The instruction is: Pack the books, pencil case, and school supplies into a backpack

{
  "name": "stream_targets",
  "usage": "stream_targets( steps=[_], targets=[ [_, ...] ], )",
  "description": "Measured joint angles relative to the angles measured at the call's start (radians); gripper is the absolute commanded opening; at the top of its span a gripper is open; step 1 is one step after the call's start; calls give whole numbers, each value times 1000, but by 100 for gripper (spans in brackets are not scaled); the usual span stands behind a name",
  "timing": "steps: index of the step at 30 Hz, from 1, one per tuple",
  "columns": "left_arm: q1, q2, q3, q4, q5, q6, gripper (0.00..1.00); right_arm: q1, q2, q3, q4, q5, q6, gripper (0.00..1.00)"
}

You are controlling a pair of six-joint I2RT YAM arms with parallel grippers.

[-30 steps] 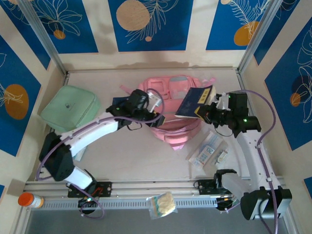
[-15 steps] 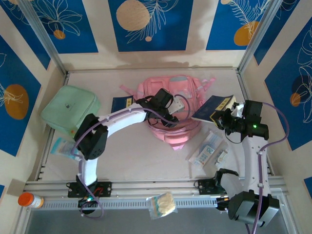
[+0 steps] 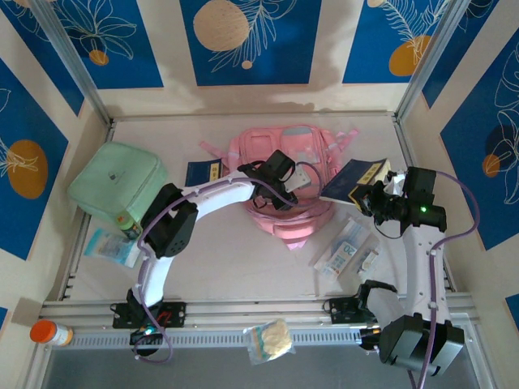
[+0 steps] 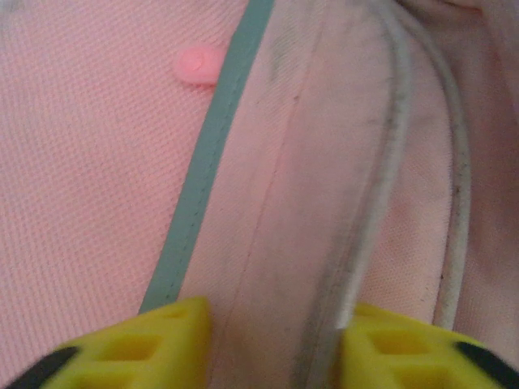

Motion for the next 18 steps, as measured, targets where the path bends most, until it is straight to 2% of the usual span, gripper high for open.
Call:
stream_targets(
  steps=[3, 6, 13, 18],
  targets=[
    [1, 0, 2, 4, -4, -1, 9, 0, 2, 0, 2, -7, -2, 0],
    [2, 0, 3, 4, -5, -1, 0, 0, 3, 0, 2, -18, -9, 0],
    [1, -18, 5, 2, -26, -37, 0, 0, 6, 0, -10, -44, -34, 0],
    [1, -93, 5, 8, -108, -74, 0, 0, 5, 21, -63, -35, -56, 0]
  ],
)
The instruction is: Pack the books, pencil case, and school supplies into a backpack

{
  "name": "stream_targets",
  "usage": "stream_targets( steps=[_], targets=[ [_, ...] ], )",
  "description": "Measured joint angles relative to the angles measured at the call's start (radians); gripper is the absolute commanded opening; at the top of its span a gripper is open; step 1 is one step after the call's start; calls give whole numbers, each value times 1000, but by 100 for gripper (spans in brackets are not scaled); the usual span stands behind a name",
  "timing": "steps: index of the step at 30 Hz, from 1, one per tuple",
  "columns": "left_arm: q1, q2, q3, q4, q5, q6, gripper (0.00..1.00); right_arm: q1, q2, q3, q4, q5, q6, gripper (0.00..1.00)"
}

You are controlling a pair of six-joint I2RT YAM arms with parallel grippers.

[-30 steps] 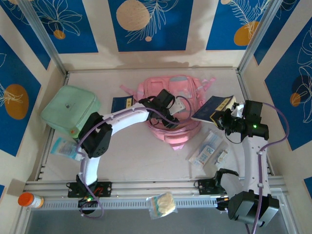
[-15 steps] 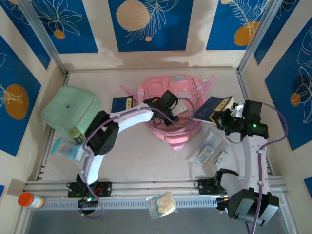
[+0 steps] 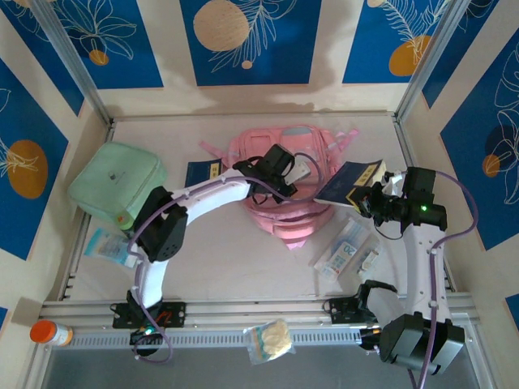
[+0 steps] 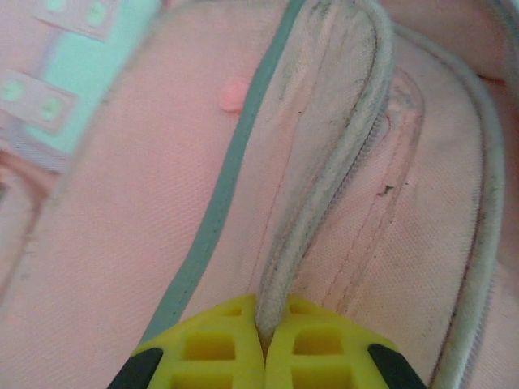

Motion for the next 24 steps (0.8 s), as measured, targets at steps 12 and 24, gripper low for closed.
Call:
stream_targets(
  steps=[12, 24],
  targets=[
    [56, -69, 106, -24, -80, -77, 0, 114, -47, 2, -75, 65, -14, 0],
    [119, -90, 162, -74, 18, -129, 0, 412, 60, -154, 241, 47, 142, 0]
  ],
)
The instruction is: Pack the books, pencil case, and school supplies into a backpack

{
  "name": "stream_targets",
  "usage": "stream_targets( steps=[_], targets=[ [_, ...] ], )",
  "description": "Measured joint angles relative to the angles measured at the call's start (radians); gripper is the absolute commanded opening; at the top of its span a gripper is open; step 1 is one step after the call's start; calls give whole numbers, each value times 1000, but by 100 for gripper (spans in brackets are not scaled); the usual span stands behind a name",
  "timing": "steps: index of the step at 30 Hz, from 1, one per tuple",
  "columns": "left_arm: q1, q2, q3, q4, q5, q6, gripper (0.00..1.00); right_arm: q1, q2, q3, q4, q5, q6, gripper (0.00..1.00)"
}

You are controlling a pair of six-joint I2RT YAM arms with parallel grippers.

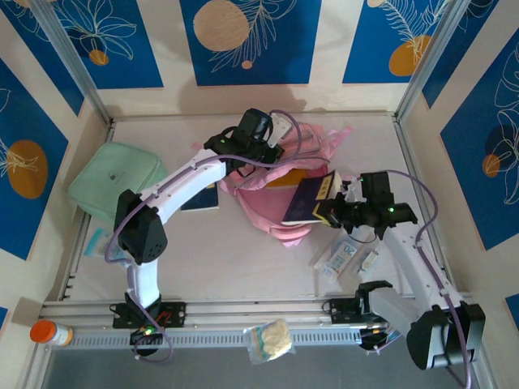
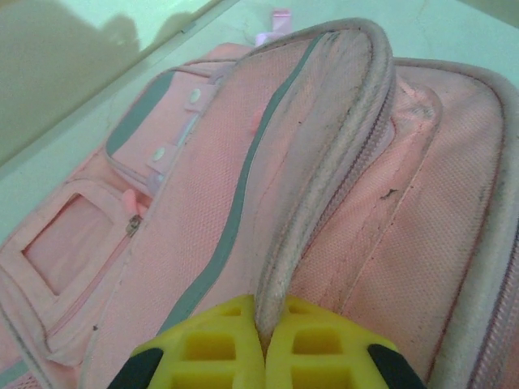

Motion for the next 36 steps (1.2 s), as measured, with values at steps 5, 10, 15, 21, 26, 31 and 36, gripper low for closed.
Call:
stream_targets(
  steps=[5, 10, 15, 21, 26, 31, 36],
  targets=[
    [2, 0, 0, -8, 38, -7, 0, 72, 191, -9, 269, -14, 14, 0],
    [8, 0, 0, -8, 57, -27, 0, 90, 366, -8, 471, -21, 10, 0],
    [16, 0, 1, -7, 75, -45, 0, 78, 548, 68, 554, -18, -19, 6],
    [20, 0, 2, 0, 96, -66, 0, 21, 700, 184, 556, -41, -69, 14],
    [23, 0, 3, 9, 102, -104, 0, 37, 736, 246, 514, -40, -108, 18],
    [28, 0, 3, 20, 117, -131, 0, 16, 772, 294, 483, -53, -132, 24],
    [28, 0, 3, 23, 126, -144, 0, -12, 780, 303, 444, -36, -165, 43]
  ],
)
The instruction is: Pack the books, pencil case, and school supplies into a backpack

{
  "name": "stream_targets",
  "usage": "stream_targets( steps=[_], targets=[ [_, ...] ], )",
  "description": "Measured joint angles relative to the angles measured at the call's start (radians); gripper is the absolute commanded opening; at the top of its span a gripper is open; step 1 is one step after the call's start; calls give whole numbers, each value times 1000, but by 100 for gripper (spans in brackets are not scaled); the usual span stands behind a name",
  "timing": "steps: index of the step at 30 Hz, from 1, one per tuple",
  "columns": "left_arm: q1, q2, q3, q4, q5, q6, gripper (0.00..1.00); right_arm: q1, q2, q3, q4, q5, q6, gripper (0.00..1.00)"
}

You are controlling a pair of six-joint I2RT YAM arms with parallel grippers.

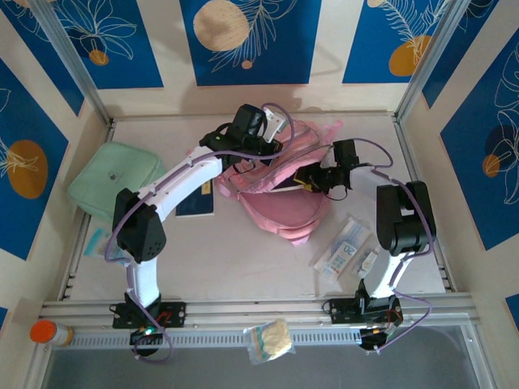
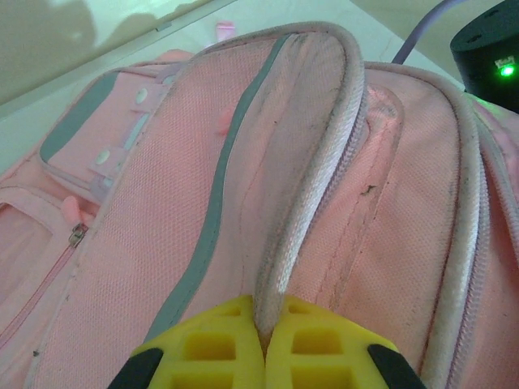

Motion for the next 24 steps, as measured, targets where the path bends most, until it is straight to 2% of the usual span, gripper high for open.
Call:
stream_targets(
  steps=[5, 10, 14, 20, 24],
  targets=[
    [0, 0, 0, 0, 0, -14, 0, -3, -75, -34, -50, 42, -16, 52],
    [3, 0, -8, 9, 5, -21, 0, -6, -194, -106, -120, 98, 0, 52],
    [3, 0, -16, 15, 22, -27, 0, 21, -294, -178, -150, 154, 51, 40],
    [5, 0, -16, 16, 31, -30, 0, 159, -322, -211, -133, 217, 142, 5],
    [5, 0, -17, 20, 31, -30, 0, 187, -253, -207, -70, 284, 207, 0]
  ],
)
